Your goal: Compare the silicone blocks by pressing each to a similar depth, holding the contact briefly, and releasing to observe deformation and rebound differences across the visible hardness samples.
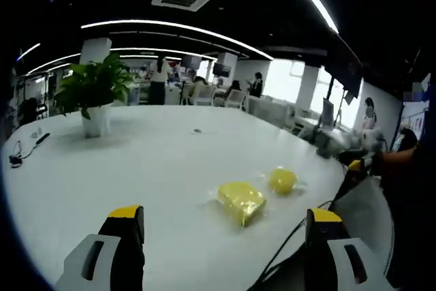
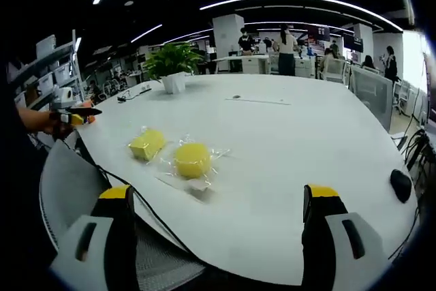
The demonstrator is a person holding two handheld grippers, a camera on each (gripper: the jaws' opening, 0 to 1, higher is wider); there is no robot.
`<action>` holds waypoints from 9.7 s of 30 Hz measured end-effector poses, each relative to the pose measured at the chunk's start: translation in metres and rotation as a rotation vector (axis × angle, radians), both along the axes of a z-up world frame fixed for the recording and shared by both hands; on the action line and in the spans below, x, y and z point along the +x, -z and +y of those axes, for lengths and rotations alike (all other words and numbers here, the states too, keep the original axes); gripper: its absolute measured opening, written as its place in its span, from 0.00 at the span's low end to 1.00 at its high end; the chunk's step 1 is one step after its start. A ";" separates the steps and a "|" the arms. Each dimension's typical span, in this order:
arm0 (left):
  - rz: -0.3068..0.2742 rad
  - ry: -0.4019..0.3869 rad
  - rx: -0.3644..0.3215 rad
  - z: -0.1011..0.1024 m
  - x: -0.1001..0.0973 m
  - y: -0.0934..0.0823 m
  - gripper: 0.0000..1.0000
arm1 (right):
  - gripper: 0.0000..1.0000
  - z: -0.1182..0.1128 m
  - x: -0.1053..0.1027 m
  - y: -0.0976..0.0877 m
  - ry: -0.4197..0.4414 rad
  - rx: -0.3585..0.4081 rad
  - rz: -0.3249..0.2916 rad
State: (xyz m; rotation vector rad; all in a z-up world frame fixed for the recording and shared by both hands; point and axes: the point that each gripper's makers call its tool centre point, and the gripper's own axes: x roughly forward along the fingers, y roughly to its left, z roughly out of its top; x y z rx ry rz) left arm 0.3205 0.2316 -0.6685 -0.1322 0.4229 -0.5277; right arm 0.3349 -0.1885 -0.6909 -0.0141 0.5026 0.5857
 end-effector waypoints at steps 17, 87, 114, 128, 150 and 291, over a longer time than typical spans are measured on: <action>0.044 -0.028 -0.058 0.003 0.006 0.002 1.00 | 0.96 0.012 0.010 0.003 -0.017 -0.007 -0.009; 0.221 -0.081 -0.119 0.007 0.048 0.028 0.98 | 0.96 0.013 0.007 0.014 0.000 -0.007 0.031; 0.393 -0.030 -0.242 -0.037 0.096 0.094 0.74 | 0.96 0.007 0.012 0.012 0.016 0.029 0.041; 0.413 -0.071 -0.371 -0.052 0.112 0.100 0.34 | 0.96 0.010 0.013 0.021 -0.002 0.029 0.067; 0.476 -0.095 -0.378 -0.058 0.115 0.111 0.00 | 0.96 0.016 0.009 0.022 0.002 0.054 0.077; -0.033 0.433 -0.482 -0.171 0.032 -0.156 0.00 | 0.83 0.214 0.029 -0.101 -0.558 0.425 -0.164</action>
